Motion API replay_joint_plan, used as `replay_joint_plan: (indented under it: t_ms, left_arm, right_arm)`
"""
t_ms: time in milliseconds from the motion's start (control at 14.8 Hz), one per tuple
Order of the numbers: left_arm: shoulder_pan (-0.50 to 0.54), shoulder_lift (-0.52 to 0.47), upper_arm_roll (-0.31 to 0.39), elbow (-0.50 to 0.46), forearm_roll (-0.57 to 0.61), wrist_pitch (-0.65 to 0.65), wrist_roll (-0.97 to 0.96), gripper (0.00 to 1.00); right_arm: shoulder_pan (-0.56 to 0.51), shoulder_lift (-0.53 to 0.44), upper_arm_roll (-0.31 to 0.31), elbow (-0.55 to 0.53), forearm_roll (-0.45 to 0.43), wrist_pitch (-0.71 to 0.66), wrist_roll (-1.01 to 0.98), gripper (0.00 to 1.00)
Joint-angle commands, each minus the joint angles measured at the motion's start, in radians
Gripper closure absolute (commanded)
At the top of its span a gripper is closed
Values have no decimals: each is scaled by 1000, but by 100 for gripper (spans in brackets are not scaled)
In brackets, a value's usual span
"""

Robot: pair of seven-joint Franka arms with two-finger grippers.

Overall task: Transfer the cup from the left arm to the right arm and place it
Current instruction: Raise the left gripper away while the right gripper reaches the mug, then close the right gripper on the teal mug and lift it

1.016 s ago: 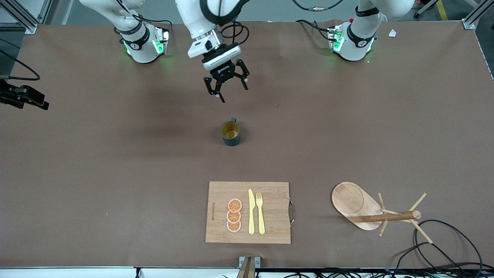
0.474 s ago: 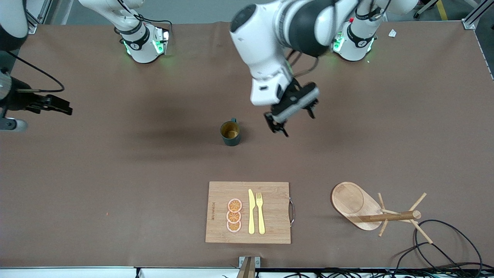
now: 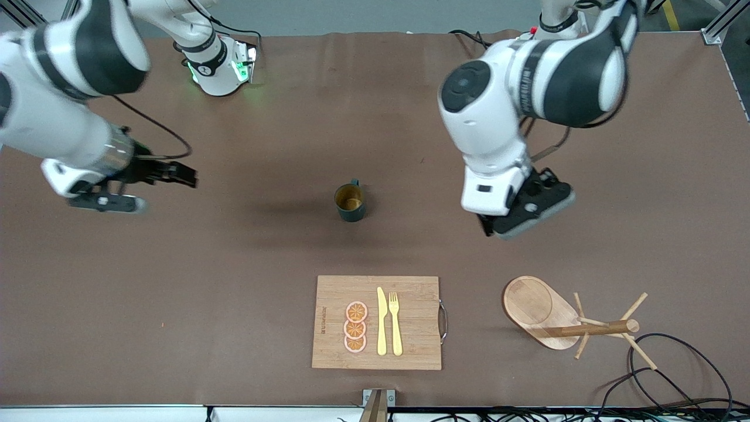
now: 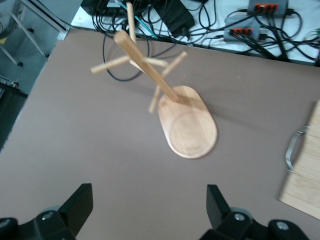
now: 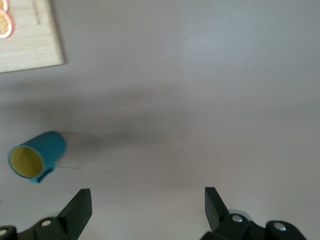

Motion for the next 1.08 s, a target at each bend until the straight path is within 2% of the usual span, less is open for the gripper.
replay_joint_plan:
  t_ms: [0,339,474,677,813,1016]
  left_arm:
    - [75,-27,-15,12,-16,0,125,0]
    - [195,-30,-19,54,-112,13,271,0]
    - [252,-30,-22,65,-170,35,354,0]
    - [298,-65,-12,67,-282,38,418,0]
    - [326,-76,-15,65,-310,36,476,0]
    - [359,-114,2,56,-416,35,582,0]
  right_arm:
    - [138,83,-10,-35,25,90,97,0]
    - [317,219,-10,-43,50,303,240,0]
    - [356,262,-10,-43,94,366,243,0]
    - [382,309,-10,-45,114,437,244,0]
    - [407,352,-10,-45,139,500,244,1]
    - [413,381,-10,-43,139,524,243,17]
